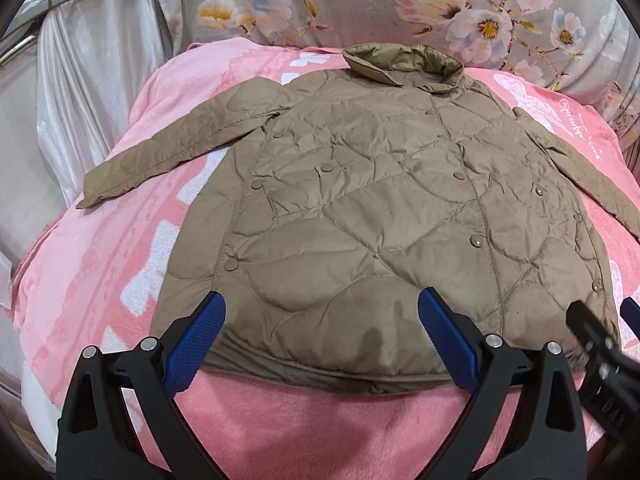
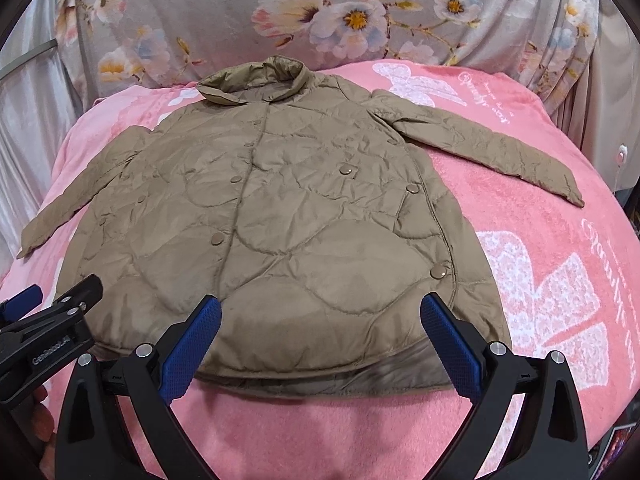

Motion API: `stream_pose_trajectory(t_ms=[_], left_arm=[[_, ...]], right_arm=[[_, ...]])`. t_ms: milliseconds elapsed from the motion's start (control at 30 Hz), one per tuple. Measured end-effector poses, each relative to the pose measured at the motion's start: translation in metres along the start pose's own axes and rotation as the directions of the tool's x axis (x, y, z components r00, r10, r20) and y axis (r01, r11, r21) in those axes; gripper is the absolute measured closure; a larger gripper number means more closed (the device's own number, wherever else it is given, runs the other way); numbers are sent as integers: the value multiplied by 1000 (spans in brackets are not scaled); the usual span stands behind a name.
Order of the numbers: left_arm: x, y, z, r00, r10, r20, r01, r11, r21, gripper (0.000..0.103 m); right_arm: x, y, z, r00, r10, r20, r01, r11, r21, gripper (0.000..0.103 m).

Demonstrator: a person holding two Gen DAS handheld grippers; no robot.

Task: Fold large clothes
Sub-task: 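Grasp the jacket sleeve cuff with the right tool and lift it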

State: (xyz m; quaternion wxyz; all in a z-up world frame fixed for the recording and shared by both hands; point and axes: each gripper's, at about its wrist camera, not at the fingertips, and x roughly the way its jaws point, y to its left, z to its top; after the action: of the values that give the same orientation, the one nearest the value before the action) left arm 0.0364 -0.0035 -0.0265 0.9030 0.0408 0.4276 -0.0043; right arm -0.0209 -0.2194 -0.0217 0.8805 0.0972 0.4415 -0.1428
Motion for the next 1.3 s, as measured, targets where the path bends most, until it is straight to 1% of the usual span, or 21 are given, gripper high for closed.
stream_pose_trajectory(t_ms=[133, 233, 300, 367, 467, 533, 567, 667, 733, 800, 833, 867, 900, 933, 967, 1033, 1133, 1167, 1200, 1267, 1300], left_arm=[[12, 2, 9, 1000, -19, -10, 19, 1000, -9, 8], [22, 5, 17, 1000, -11, -12, 11, 1000, -19, 8], [31, 8, 24, 1000, -3, -14, 3, 1000, -30, 8], [39, 11, 30, 1000, -4, -18, 3, 999, -40, 8], [52, 17, 39, 1000, 12, -21, -13, 999, -52, 8], [62, 20, 47, 999, 25, -21, -26, 998, -53, 8], [66, 22, 50, 999, 31, -21, -32, 998, -54, 8], [77, 23, 59, 999, 50, -20, -51, 997, -52, 8], [84, 23, 65, 998, 61, -21, -62, 997, -51, 8], [89, 22, 70, 998, 66, -20, -67, 996, -51, 8], [90, 22, 71, 998, 67, -19, -68, 996, -51, 8], [91, 22, 73, 998, 68, -17, -69, 996, -50, 8], [93, 21, 75, 998, 68, -15, -69, 996, -49, 8], [94, 21, 77, 998, 68, -14, -69, 996, -49, 8], [96, 21, 77, 998, 68, -14, -68, 996, -50, 8], [99, 20, 78, 997, 69, -19, -70, 996, -52, 8], [103, 20, 79, 997, 68, -24, -69, 996, -55, 8], [103, 21, 79, 997, 70, -25, -71, 996, -55, 8], [104, 21, 79, 997, 70, -25, -71, 996, -55, 8], [104, 23, 78, 997, 71, -26, -73, 995, -61, 8], [105, 23, 78, 997, 72, -27, -74, 995, -63, 8]], right_arm=[[19, -51, 31, 999, -41, 27, 38, 994, 103, 5], [34, -111, 56, 998, -55, 37, 44, 967, 253, 5], [48, -160, 71, 998, -44, 39, 26, 922, 387, 5], [62, -207, 81, 997, -68, 46, 36, 868, 496, 5], [82, -259, 96, 991, -126, 38, 79, 805, 588, 5], [95, -284, 103, 988, -149, 31, 98, 777, 622, 5], [105, -298, 106, 986, -165, 9, 120, 756, 643, 5], [126, -324, 110, 979, -200, -33, 170, 720, 673, 5], [136, -334, 111, 975, -215, -45, 188, 710, 678, 9], [146, -342, 113, 970, -237, -55, 208, 691, 692, 29], [146, -343, 115, 964, -260, -49, 220, 685, 695, 35], [147, -343, 119, 962, -272, -31, 216, 687, 693, 57], [149, -344, 125, 960, -276, -34, 223, 688, 690, 75], [148, -344, 131, 957, -288, -30, 229, 688, 688, 81], [144, -342, 136, 954, -298, -13, 226, 693, 685, 95], [134, -328, 156, 950, -308, 44, 206, 728, 654, 98], [109, -285, 195, 939, -299, 168, 161, 816, 556, 98], [99, -260, 212, 936, -273, 220, 133, 857, 497, 99], [90, -238, 224, 935, -243, 260, 107, 888, 447, 99], [81, -196, 244, 933, -181, 312, 64, 934, 351, 99], [75, -166, 254, 932, -135, 338, 36, 959, 283, 99]])
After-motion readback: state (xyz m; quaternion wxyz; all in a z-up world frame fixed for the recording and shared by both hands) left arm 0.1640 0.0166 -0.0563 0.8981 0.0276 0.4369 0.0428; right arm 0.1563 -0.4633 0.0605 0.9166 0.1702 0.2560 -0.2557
